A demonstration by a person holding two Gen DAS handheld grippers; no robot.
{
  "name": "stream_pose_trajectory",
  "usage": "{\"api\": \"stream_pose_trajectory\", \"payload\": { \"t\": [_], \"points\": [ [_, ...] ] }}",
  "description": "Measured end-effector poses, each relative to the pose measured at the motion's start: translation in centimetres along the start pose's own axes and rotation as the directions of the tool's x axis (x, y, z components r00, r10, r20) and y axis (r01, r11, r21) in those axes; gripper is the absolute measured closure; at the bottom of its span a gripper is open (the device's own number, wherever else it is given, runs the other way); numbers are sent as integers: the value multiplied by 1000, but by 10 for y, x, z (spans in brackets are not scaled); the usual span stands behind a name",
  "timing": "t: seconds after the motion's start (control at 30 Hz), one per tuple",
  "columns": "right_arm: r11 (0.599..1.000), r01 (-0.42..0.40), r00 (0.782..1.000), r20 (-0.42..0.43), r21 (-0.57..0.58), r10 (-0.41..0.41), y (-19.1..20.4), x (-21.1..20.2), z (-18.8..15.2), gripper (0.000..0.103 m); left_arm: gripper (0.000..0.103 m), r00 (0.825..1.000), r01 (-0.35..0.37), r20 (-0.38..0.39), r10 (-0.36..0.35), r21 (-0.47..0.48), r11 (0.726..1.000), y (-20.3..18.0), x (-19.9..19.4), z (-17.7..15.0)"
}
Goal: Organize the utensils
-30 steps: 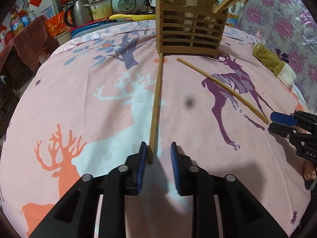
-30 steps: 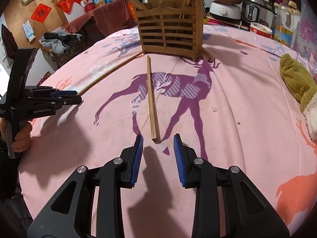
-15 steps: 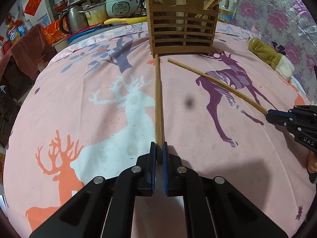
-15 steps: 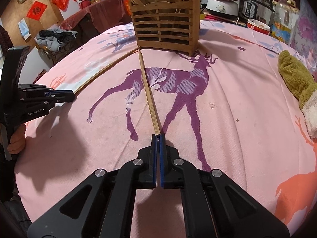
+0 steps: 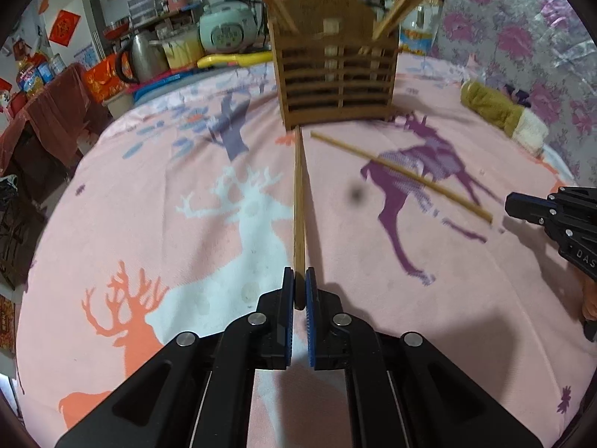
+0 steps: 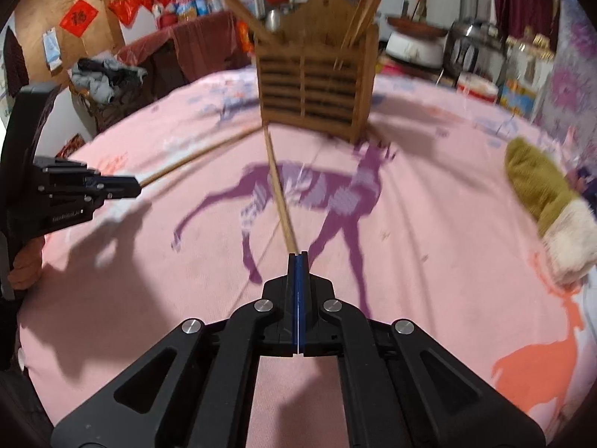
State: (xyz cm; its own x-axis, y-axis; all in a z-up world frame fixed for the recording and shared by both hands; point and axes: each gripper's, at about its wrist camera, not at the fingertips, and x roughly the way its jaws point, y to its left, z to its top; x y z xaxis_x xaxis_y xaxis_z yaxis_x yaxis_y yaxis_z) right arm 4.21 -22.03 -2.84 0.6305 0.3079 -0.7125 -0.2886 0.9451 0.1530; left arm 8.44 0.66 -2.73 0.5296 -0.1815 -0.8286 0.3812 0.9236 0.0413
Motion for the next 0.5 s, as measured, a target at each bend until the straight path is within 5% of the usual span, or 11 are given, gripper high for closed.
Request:
{"api": "stream_pose_trajectory", "payload": {
  "t": [0.2, 0.27, 0.5],
  "points": [
    [995, -88, 990, 118, 38, 83, -9, -33, 16, 95, 97, 995, 2, 102, -1, -17, 1000, -2, -35, 14],
    [991, -123, 989, 95, 52, 118, -11, -28, 14, 80, 97, 992, -2, 125, 4, -13, 1000, -5, -43, 16],
    [996, -87, 994, -63, 28, 89, -3, 18, 1, 80, 97, 991, 36, 129, -29, -56, 998, 0, -38, 18]
  ]
}}
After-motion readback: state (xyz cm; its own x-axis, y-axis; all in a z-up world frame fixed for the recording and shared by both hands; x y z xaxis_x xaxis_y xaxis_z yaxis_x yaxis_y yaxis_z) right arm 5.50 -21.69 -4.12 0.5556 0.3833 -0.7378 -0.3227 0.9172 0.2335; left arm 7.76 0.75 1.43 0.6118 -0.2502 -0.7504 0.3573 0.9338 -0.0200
